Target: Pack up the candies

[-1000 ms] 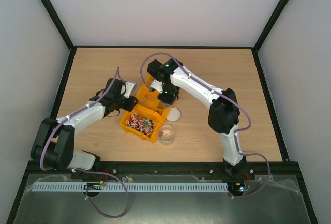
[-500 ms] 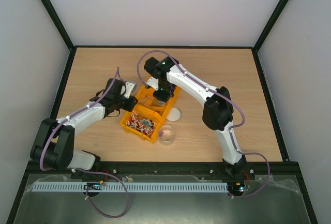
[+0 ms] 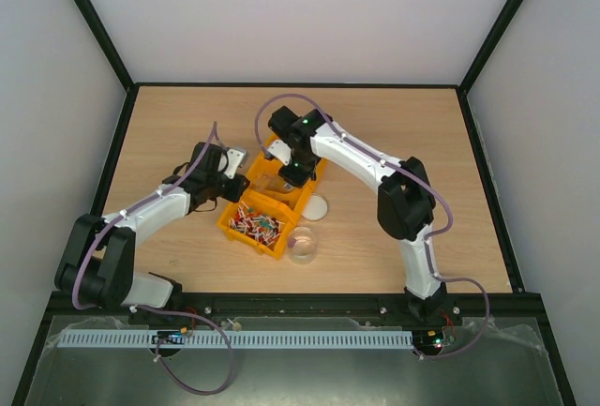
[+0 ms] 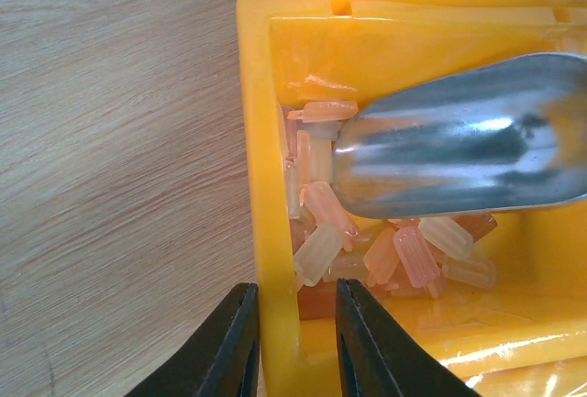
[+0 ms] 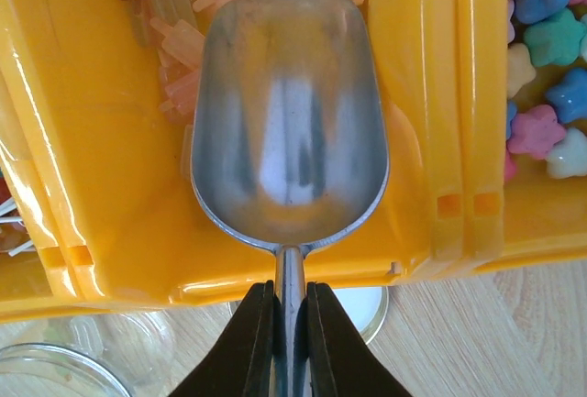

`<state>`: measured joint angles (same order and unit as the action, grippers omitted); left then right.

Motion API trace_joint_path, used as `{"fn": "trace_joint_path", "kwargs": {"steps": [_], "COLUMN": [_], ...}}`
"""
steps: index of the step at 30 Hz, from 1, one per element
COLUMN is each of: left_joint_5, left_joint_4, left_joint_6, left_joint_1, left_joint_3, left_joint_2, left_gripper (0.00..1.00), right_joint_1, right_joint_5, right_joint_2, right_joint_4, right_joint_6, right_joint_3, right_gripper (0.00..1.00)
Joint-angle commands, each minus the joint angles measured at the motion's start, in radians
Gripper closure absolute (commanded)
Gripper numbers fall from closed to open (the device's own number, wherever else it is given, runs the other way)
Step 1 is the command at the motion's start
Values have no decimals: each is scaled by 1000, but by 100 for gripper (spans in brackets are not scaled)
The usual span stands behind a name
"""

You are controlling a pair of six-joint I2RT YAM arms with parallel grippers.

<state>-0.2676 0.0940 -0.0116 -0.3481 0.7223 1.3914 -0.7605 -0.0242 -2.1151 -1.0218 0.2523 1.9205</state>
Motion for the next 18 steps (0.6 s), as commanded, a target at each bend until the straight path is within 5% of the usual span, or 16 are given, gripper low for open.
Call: {"fn": "trace_joint_path", "kwargs": {"steps": [1, 18], "left_joint_5": [-94, -112], "left_joint_4": [-7, -18], "left_joint_6": [-44, -77], "left_joint_1": [-15, -17], "left_joint_3": [-17, -4], "left_joint_2": [28, 44], "left_gripper": [77, 78], "right_joint_1": [-3, -2], "right_joint_5": [-12, -110], "right_joint_2": [-35, 78], "right_joint_4": [158, 553], "right_joint_6": [-25, -51], "right_joint_3": [-192, -442], "right_gripper": [99, 99]}}
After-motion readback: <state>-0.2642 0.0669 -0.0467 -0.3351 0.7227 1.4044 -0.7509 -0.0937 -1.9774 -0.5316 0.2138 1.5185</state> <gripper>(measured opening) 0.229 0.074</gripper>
